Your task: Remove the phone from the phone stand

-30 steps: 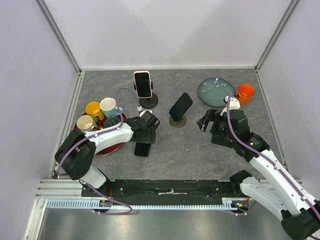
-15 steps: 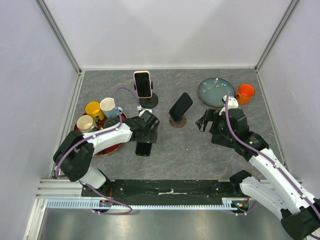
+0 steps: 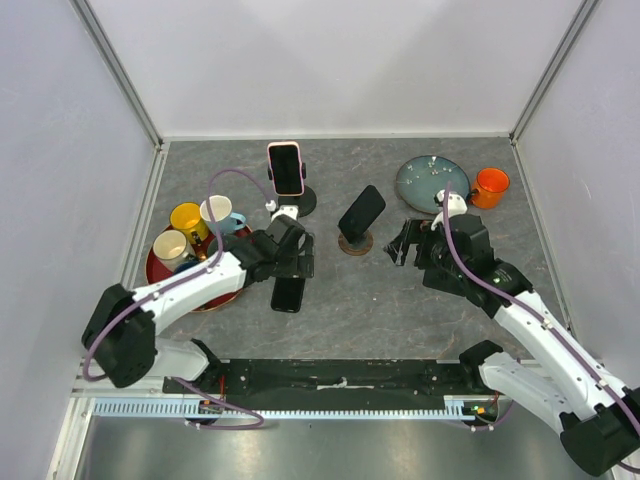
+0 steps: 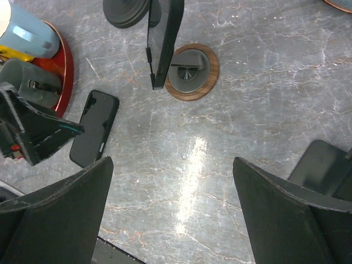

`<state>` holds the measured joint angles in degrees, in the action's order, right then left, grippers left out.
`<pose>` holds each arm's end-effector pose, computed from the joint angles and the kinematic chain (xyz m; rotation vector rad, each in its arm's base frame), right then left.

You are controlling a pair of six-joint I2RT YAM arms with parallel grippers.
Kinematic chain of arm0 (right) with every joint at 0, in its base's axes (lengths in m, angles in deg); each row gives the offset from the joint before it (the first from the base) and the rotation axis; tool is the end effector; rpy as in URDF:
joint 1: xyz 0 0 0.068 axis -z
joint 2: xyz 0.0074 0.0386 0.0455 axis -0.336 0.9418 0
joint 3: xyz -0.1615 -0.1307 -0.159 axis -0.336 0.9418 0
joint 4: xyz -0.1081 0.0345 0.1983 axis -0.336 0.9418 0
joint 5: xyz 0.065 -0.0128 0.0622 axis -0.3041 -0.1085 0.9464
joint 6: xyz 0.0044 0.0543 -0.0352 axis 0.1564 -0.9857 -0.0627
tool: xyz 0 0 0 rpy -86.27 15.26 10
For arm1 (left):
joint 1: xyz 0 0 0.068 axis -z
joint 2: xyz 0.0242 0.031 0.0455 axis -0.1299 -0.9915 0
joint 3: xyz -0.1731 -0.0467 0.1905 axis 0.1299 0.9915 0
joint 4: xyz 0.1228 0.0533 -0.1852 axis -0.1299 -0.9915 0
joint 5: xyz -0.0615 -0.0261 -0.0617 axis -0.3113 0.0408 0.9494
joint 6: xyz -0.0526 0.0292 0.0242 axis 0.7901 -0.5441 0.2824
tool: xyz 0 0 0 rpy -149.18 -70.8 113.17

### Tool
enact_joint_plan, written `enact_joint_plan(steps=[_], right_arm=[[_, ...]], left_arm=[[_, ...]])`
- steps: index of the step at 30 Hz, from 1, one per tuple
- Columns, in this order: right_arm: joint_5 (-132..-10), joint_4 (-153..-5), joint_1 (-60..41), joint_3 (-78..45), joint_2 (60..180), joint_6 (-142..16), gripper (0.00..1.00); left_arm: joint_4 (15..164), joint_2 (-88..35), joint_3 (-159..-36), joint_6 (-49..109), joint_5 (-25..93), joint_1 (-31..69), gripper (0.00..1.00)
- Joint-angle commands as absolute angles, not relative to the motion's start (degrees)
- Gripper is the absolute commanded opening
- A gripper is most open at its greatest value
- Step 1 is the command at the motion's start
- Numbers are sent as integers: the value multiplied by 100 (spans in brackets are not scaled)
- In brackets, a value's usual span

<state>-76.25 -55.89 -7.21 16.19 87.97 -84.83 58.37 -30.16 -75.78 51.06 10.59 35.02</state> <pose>0.1568 0.0818 0.2815 0.0055 2.1471 0.6256 0.1940 -0.1595 0.2101 0.1172 2.5308 -0.1776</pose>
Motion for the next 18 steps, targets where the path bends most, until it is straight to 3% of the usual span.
enact_joint_plan(steps=[1, 8, 18], right_arm=[[-7335, -6030, -743, 1435, 8896, -8398, 97], [-7212, -6469, -735, 1400, 9160, -8512, 96], [-7352, -6935, -743, 1250, 9590, -8591, 90]], left_arm=[[6255, -2342, -7589, 4875, 1228, 3508, 100], [6597, -1261, -7492, 4427, 1377, 3508, 100], [7398, -688, -7123, 3908, 1948, 3508, 100]])
